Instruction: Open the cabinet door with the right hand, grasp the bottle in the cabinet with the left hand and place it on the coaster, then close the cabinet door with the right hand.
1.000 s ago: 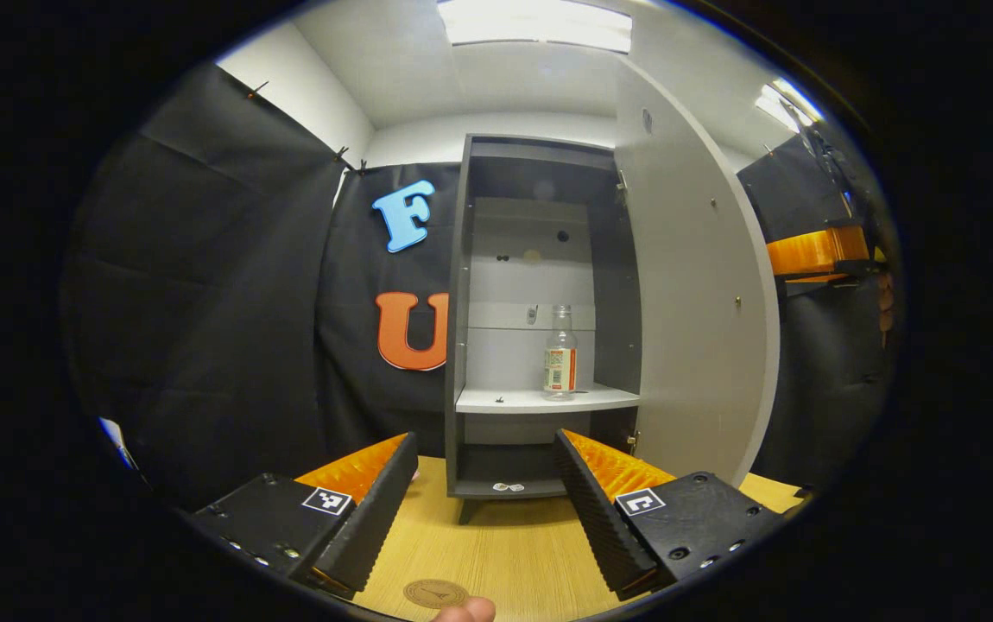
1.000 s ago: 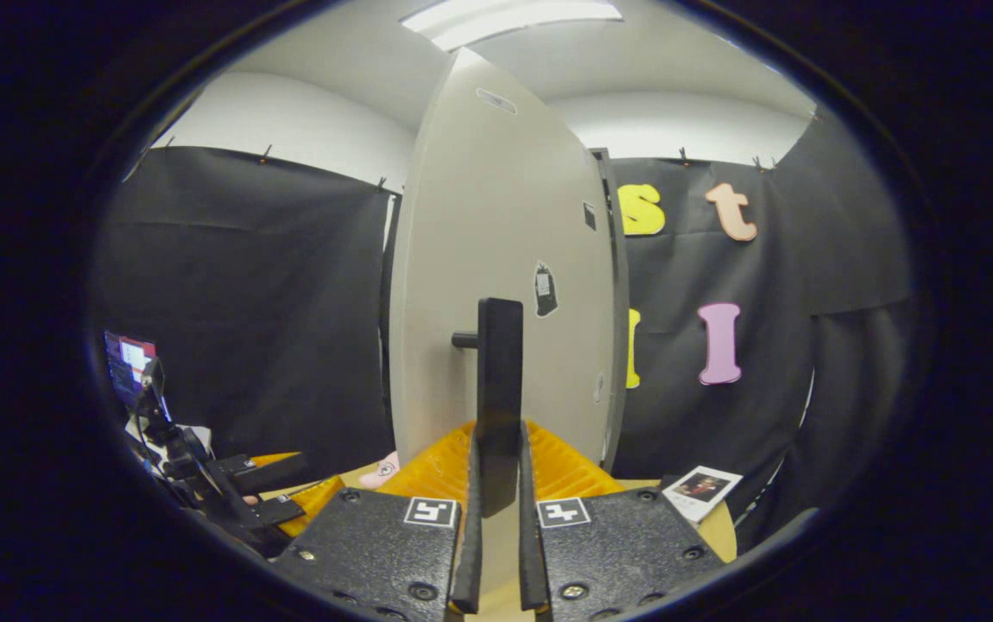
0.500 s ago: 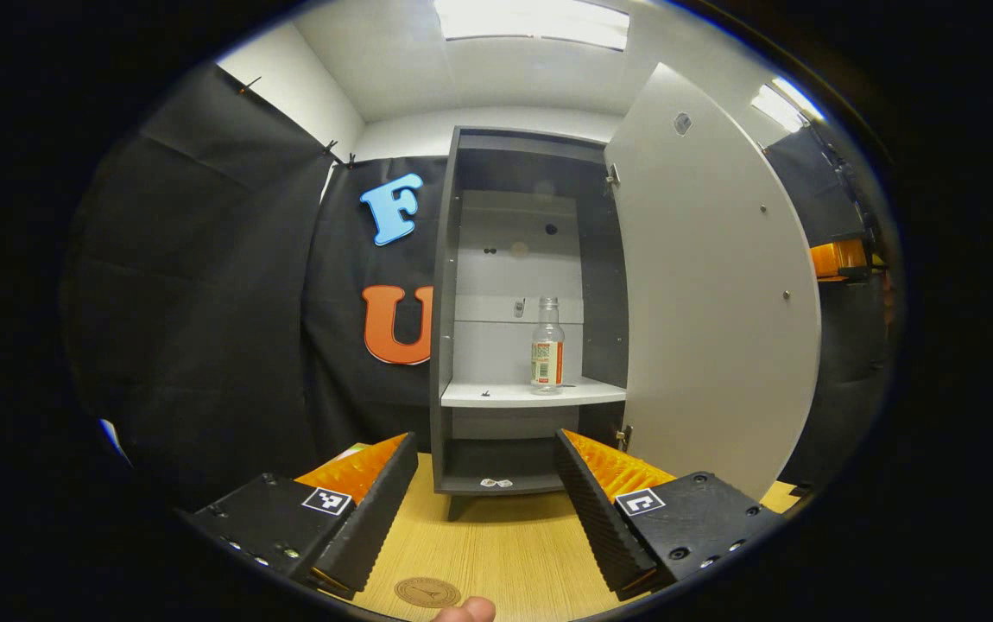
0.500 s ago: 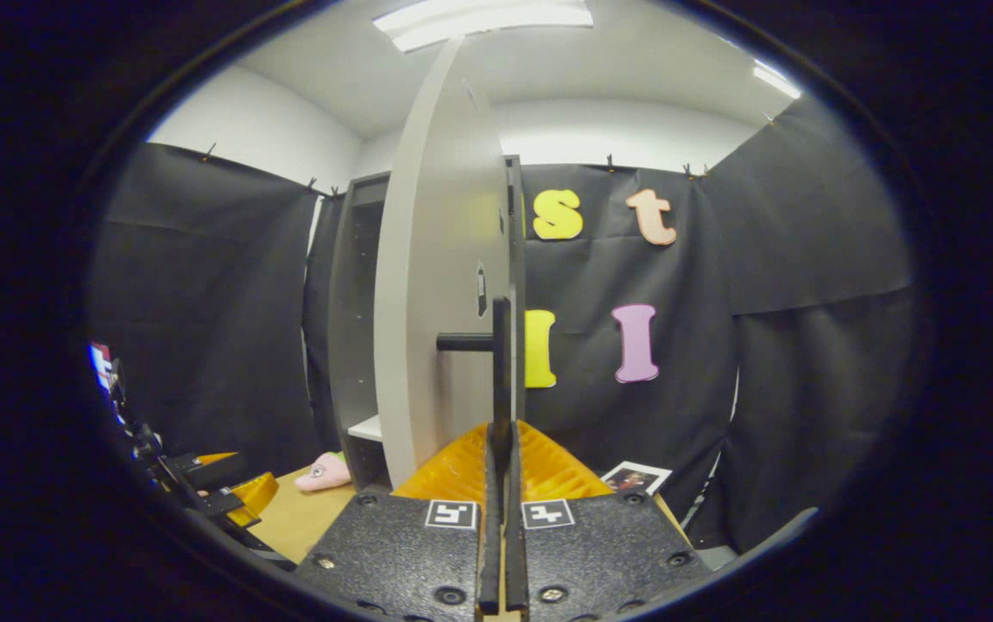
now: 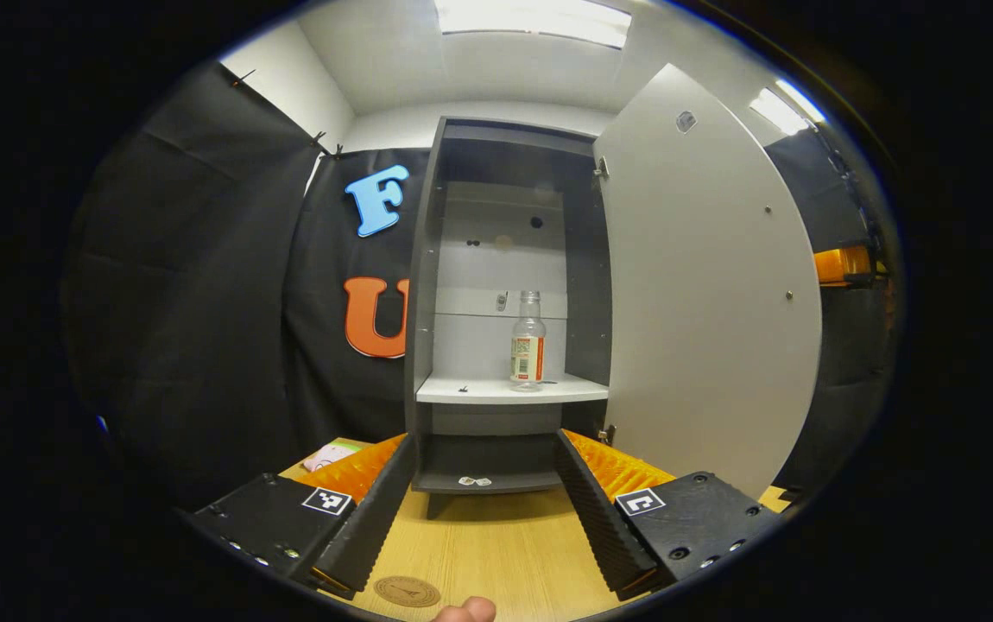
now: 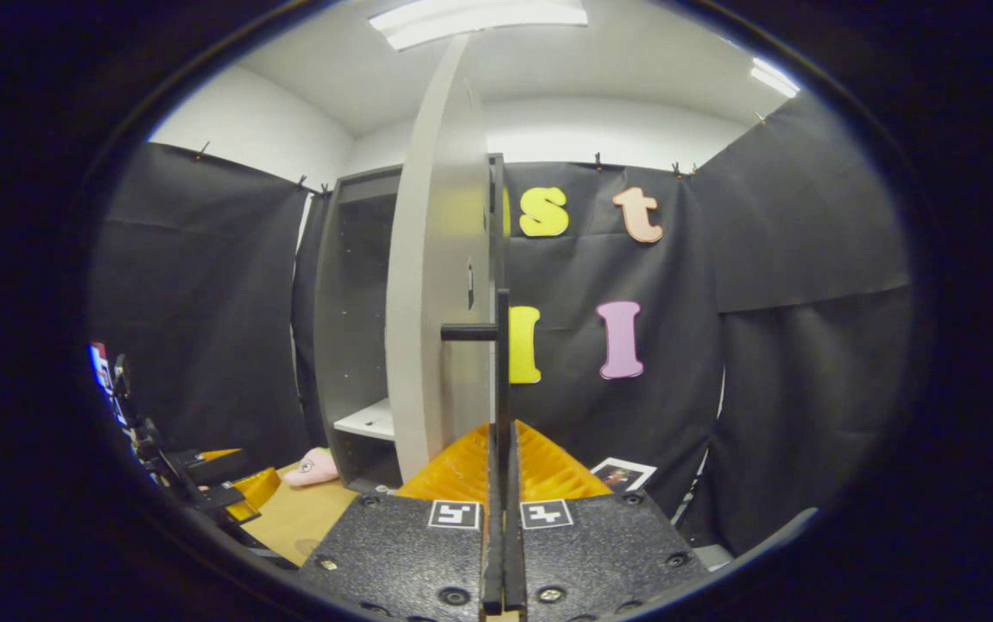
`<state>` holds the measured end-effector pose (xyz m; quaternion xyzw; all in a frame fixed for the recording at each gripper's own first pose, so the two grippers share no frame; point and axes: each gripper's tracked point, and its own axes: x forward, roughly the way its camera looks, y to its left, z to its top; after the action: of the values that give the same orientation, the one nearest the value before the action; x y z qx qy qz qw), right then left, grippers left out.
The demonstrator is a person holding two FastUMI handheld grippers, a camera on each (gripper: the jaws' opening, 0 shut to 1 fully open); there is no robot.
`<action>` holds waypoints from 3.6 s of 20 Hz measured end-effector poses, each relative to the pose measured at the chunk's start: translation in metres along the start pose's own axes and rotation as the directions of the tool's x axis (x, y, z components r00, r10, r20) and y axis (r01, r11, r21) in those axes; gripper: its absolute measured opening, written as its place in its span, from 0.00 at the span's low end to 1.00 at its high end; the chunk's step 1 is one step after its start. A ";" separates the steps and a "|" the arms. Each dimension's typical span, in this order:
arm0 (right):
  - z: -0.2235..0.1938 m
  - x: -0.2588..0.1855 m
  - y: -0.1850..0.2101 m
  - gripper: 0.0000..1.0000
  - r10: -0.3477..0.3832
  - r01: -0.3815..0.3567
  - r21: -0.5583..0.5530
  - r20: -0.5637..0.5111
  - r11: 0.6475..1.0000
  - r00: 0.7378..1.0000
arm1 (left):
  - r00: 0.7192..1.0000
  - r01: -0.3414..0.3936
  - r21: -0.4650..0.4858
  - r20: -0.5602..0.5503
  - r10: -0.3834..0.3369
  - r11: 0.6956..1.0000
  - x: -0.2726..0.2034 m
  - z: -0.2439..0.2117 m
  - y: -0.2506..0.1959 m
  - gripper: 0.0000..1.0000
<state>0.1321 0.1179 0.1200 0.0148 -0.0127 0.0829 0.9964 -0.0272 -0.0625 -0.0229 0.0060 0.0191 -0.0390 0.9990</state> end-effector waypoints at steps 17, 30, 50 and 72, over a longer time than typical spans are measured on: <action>-0.067 0.002 -0.077 1.00 -0.152 0.154 0.054 -0.030 0.987 0.988 | 0.988 0.131 0.041 0.079 -0.134 0.991 0.155 0.078 -0.054 0.95; -0.086 -0.008 -0.114 1.00 -0.248 0.254 0.090 -0.075 0.963 0.966 | 0.993 0.099 0.092 0.052 -0.104 0.991 0.329 0.087 -0.058 0.95; -0.087 0.001 -0.120 1.00 -0.237 0.244 0.107 -0.069 0.964 0.969 | 0.995 0.062 0.117 0.072 -0.070 0.991 0.339 0.101 -0.036 0.38; -0.031 0.000 -0.065 0.98 -0.155 0.154 0.072 0.017 0.985 0.988 | 0.919 -0.389 0.167 0.011 0.393 0.906 0.037 -0.151 0.107 0.38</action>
<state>0.1439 0.0550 0.0874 0.0520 -0.0196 0.0056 0.9984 0.0127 0.0433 -0.1737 0.0935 0.0256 0.1607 0.9822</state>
